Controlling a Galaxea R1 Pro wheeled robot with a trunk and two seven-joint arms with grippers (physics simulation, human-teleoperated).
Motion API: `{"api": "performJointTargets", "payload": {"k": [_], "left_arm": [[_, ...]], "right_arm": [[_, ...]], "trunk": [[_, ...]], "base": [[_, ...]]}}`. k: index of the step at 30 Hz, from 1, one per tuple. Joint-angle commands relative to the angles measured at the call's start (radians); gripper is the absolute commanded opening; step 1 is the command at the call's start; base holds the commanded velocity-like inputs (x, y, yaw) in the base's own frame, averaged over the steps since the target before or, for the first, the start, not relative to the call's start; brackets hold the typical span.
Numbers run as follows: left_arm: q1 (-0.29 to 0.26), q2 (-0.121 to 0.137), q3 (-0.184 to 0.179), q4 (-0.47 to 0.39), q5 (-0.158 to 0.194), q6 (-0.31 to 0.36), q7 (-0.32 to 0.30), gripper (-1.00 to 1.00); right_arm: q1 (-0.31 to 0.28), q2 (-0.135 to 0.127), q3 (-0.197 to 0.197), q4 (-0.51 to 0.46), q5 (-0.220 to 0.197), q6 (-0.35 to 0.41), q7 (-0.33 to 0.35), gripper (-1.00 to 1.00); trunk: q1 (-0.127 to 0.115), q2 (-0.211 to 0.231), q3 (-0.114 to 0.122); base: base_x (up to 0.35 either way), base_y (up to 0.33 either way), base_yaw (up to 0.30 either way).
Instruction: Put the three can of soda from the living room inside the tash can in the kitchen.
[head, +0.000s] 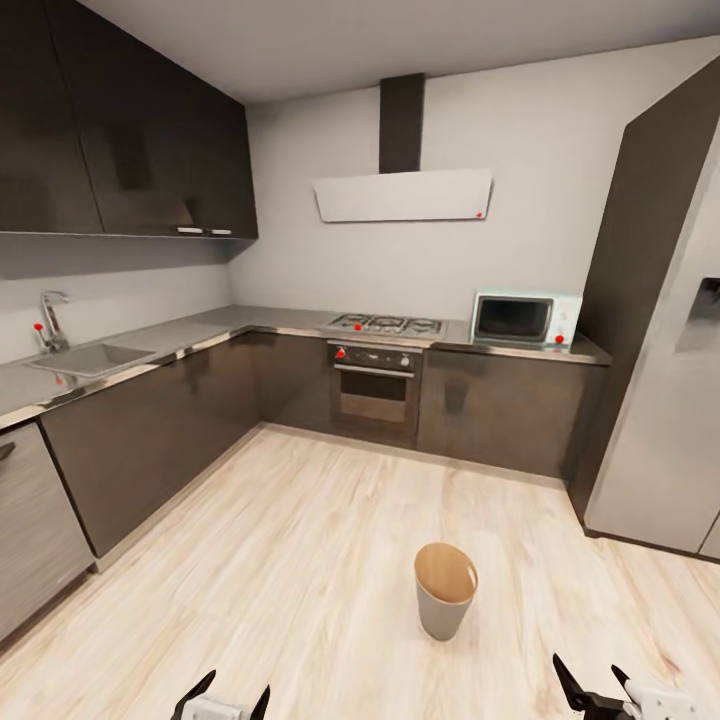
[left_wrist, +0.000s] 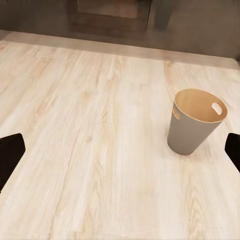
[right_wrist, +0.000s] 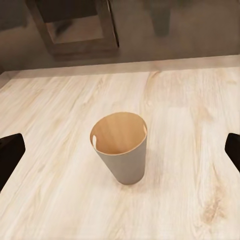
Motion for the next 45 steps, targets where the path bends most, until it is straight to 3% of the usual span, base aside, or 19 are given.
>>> {"api": "performJointTargets", "payload": {"k": [1, 31, 45], "left_arm": [[0.0, 0.0, 0.0, 0.0, 0.0, 0.0, 0.0, 1.0], [0.0, 0.0, 0.0, 0.001, -0.001, 0.001, 0.0, 1.0], [0.0, 0.0, 0.006, 0.002, -0.002, 0.003, 0.0, 1.0]], "right_arm": [[0.0, 0.0, 0.0, 0.0, 0.0, 0.0, 0.0, 1.0], [0.0, -0.002, 0.002, 0.0, 0.003, 0.001, -0.004, 1.0], [0.0, -0.005, 0.002, 0.0, 0.003, 0.001, -0.003, 1.0]], "trunk": [[0.0, 0.0, 0.0], [0.0, 0.0, 0.0], [0.0, 0.0, 0.0]], "base": [[0.326, 0.0, 0.0], [0.323, 0.0, 0.0], [0.06, 0.0, 0.0]]}}
